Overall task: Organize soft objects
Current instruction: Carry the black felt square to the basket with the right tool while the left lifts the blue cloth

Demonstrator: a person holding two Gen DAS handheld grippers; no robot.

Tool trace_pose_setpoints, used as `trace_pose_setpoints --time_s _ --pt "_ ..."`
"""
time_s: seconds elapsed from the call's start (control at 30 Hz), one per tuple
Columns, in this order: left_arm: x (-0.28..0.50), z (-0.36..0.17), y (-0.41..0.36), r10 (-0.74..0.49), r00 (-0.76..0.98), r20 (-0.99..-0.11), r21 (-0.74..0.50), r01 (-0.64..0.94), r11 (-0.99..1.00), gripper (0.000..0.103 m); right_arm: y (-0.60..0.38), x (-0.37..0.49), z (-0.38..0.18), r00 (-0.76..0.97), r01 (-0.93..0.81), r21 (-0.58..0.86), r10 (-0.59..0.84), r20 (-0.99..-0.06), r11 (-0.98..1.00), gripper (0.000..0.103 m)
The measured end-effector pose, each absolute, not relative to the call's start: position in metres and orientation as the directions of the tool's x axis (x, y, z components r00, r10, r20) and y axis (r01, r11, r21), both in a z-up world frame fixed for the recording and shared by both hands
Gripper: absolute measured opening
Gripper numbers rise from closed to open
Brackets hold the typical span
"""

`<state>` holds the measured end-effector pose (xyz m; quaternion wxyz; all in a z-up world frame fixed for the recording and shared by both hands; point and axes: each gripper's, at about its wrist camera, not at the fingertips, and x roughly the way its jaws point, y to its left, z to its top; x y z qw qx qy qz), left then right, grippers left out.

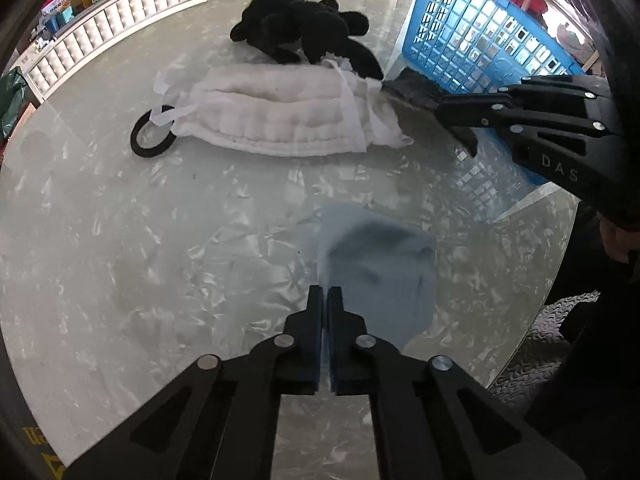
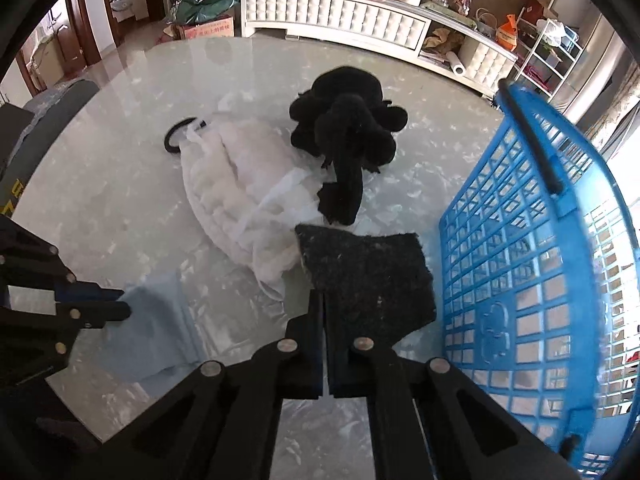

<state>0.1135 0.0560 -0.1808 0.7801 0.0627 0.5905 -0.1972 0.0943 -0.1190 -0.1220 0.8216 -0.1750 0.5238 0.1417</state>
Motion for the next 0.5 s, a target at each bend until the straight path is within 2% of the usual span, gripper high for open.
trace_pose_setpoints --time_s 0.5 --pt "0.101 -0.12 0.062 -0.278 0.362 -0.889 -0.137 0.369 0.919 0.001 -0.125 0.067 -0.055 0.491 -0.41 -0.155 0.074 -0.868 0.899 0.0"
